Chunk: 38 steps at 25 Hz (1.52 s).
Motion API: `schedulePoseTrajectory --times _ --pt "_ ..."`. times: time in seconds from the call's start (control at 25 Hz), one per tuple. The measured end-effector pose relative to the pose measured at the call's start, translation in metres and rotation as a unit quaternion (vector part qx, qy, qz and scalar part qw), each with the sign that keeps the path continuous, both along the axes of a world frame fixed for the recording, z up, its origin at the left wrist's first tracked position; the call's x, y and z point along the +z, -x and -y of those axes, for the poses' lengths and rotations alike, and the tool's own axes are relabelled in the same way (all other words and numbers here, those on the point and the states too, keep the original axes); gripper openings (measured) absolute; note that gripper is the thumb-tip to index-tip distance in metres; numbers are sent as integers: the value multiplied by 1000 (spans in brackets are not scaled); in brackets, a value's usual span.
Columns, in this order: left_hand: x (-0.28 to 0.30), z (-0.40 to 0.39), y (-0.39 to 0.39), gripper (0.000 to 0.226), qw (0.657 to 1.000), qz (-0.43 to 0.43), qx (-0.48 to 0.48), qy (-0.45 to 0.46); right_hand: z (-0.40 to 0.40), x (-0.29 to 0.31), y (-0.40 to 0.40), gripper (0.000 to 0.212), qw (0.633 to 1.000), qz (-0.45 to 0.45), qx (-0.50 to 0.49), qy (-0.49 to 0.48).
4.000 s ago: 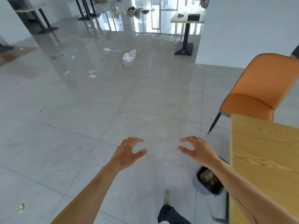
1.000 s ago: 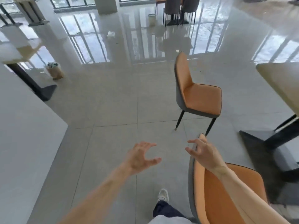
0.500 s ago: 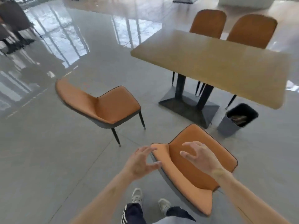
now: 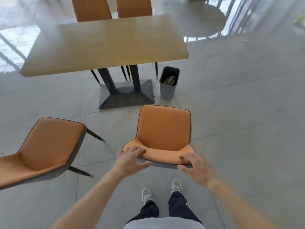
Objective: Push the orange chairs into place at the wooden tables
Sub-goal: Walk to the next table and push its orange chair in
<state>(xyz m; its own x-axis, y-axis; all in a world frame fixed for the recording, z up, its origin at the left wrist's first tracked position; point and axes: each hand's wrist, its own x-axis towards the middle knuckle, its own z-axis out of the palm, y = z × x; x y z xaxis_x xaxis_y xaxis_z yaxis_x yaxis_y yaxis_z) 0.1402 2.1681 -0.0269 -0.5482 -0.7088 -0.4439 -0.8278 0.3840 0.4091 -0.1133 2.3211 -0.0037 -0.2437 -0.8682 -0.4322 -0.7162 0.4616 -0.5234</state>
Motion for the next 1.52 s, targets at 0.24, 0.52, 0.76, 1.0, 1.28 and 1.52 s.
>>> schedulePoseTrajectory --times 0.24,0.52,0.76,1.0,1.28,1.52 --pt "-4 13 6 70 999 28 -41 -21 8 -15 -23 68 996 -69 4 -49" --pt "-8 21 7 89 998 32 -36 -29 15 -32 -28 91 993 -111 -8 -44" --pt "-11 20 7 81 999 19 -46 10 25 -26 -21 95 993 -100 -6 -54" --pt "-14 21 16 79 999 2 -34 37 31 -27 -7 96 994 -103 0 -42" --pt "-15 44 43 82 998 -2 0 59 71 -32 33 85 994 -105 37 -14" --pt "-16 68 83 82 997 11 54 62 121 -34 86 77 991 -101 92 -6"
